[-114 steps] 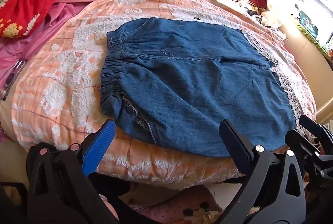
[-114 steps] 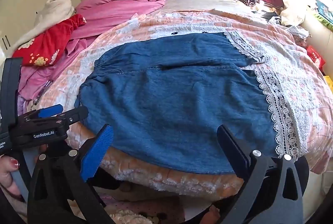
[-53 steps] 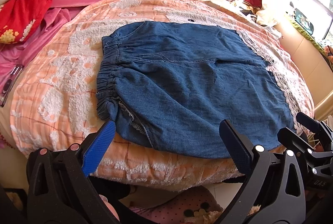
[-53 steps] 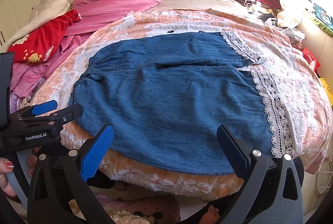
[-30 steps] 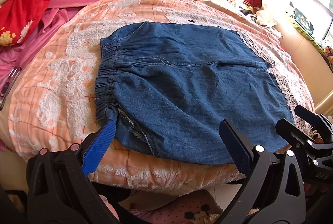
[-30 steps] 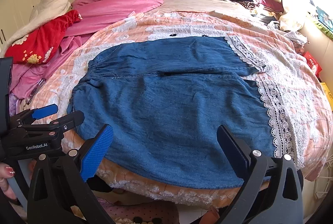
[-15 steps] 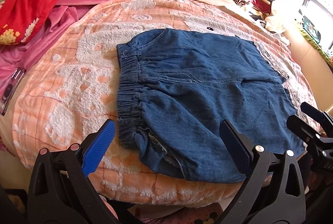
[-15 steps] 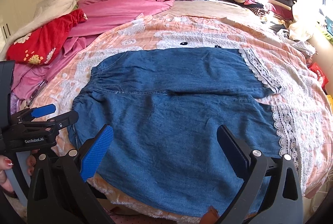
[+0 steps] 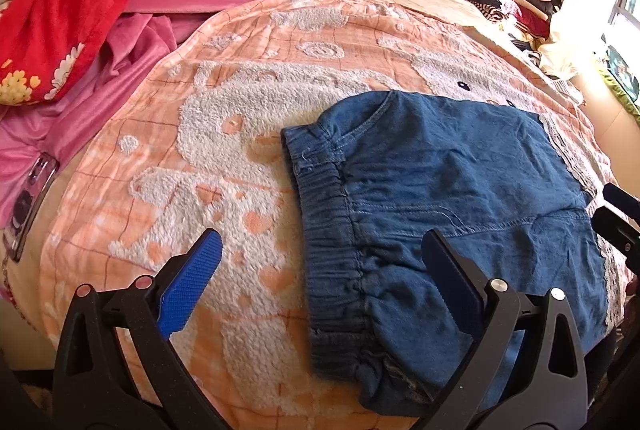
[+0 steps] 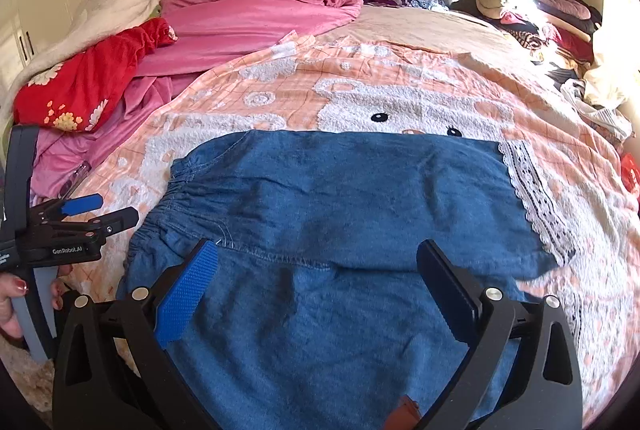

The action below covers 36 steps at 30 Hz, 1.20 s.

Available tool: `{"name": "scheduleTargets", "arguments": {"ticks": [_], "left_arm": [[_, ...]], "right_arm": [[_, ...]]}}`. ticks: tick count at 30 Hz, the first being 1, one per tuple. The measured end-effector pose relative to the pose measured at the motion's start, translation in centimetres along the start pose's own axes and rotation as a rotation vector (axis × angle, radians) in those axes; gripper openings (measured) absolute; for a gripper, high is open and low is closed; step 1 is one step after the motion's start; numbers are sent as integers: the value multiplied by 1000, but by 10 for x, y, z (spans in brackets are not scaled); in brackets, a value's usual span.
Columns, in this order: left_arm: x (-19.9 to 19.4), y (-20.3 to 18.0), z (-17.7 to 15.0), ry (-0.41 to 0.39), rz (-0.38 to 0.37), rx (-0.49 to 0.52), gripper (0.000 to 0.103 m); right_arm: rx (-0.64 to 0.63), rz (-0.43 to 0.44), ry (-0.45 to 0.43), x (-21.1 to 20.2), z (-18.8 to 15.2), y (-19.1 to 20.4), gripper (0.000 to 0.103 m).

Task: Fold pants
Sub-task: 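Grasp the elastic cuff of the blue denim pants with the left gripper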

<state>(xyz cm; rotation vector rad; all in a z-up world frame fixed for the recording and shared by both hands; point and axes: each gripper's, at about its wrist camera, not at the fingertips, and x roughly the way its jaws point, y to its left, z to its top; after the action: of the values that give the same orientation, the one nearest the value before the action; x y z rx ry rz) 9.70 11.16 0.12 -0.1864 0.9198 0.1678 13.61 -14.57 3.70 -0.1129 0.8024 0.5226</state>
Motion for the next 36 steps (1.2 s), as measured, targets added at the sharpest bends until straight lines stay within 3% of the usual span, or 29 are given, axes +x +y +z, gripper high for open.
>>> {"name": "scheduleTargets", "arguments": {"ticks": [9, 14, 18, 23, 28, 29, 36], "left_arm": [[42, 29, 34, 22, 7, -21, 94], [72, 36, 50, 48, -58, -46, 92], [93, 35, 58, 68, -78, -38, 79], [112, 34, 64, 70, -100, -29, 72], [119, 28, 70, 56, -97, -6, 48], [118, 26, 71, 49, -118, -1, 33], [88, 22, 66, -42, -134, 28, 31]], "right_arm": [[-57, 19, 20, 44, 39, -1, 99], [-88, 32, 48, 74, 59, -4, 99], [-120, 32, 86, 100, 71, -8, 99], [-142, 32, 133, 128, 78, -13, 99], [-154, 59, 165, 148, 78, -15, 99], [-158, 65, 169, 152, 79, -14, 99], [-282, 43, 185, 166, 88, -7, 99]]}}
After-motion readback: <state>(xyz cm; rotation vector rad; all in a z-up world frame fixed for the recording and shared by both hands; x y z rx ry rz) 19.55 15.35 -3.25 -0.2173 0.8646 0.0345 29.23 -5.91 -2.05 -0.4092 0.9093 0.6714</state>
